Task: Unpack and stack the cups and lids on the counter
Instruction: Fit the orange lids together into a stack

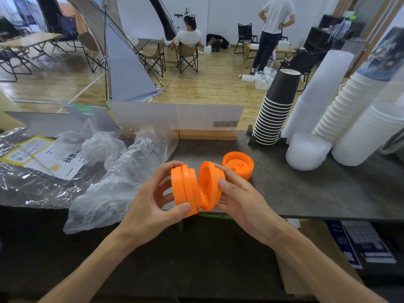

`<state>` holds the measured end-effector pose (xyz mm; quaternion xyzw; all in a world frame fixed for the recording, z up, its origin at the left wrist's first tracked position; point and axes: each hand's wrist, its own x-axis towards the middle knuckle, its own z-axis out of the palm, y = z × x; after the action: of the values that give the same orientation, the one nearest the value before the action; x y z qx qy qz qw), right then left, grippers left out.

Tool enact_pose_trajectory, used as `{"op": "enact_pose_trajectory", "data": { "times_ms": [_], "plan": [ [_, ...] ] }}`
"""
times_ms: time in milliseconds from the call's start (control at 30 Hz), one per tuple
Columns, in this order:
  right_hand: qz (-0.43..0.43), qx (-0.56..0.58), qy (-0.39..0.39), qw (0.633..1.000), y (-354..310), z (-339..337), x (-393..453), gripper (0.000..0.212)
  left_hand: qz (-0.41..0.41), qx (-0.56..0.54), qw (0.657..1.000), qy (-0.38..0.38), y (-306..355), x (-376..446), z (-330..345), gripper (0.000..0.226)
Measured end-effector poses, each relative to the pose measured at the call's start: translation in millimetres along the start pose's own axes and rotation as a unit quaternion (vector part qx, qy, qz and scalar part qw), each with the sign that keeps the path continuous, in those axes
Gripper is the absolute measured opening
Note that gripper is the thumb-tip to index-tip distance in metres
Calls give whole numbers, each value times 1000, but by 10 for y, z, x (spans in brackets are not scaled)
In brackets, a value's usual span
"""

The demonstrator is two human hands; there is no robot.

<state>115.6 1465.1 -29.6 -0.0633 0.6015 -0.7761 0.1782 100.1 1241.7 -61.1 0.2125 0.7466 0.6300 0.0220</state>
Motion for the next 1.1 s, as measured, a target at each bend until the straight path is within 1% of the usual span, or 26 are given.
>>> {"op": "enact_pose_trajectory", "data": {
  "times_ms": [100, 233, 333, 400, 467, 533, 600, 667, 700, 733, 767, 800, 833, 867, 900, 933, 1000, 1033, 1100],
  "plan": [
    [-1, 8, 16, 1000, -10, -18, 14, 35, 0, 2, 1000, 5, 4, 2, -11, 78],
    [4, 2, 10, 1000, -17, -5, 8, 37, -7, -18, 1000, -4, 1, -4, 0, 79],
    [2, 14, 6, 1000, -23, -16, 13, 36, -6, -21, 1000, 11, 13, 4, -7, 79],
    [-9, 1, -1, 1000, -10, -45, 22, 33, -25, -33, 999, 21, -7, 0, -22, 77],
    [-30, -42, -8, 999, 0, -64, 22, 40, -84, -107, 991, -1, -18, 25, -10, 78],
    [-73, -131, -7, 989, -6, -75, 15, 52, -171, -218, 960, -35, -23, 78, 27, 86],
    [-113, -222, -22, 968, -20, -76, 9, 60, -238, -281, 927, -68, -29, 123, 46, 86],
    [-132, -284, -48, 948, -25, -91, 11, 65, -281, -297, 908, -91, 36, 157, 71, 80],
    [-139, -314, -58, 938, -26, -98, 13, 68, -302, -309, 897, -92, 82, 213, 88, 78],
    [-143, -337, -69, 928, -24, -109, 14, 69, -322, -313, 891, -76, 133, 245, 118, 72],
    [-143, -351, -79, 922, -18, -120, 16, 69, -337, -311, 888, -42, 181, 319, 152, 57],
    [-139, -358, -89, 919, -13, -130, 12, 69, -324, -301, 897, -13, 199, 380, 172, 35],
    [-134, -361, -96, 918, -9, -135, 11, 68, -296, -291, 910, -13, 210, 355, 181, 25],
    [-130, -364, -100, 917, -5, -140, 10, 67, -278, -278, 919, -23, 249, 378, 213, 33],
    [-126, -366, -102, 916, 1, -145, 10, 67, -282, -264, 922, -35, 271, 372, 222, 44],
    [-123, -368, -103, 916, 8, -149, 10, 67, -301, -249, 920, -32, 249, 343, 204, 48],
    [-114, -363, -105, 919, 21, -155, -1, 67, -373, -261, 890, -25, 245, 309, 187, 55],
    [-108, -360, -108, 921, 30, -159, -7, 68, -409, -288, 864, -50, 245, 291, 178, 66],
    [-95, -361, -111, 921, 35, -163, -16, 70, -406, -355, 833, -122, 194, 134, 108, 68]
  ]
}}
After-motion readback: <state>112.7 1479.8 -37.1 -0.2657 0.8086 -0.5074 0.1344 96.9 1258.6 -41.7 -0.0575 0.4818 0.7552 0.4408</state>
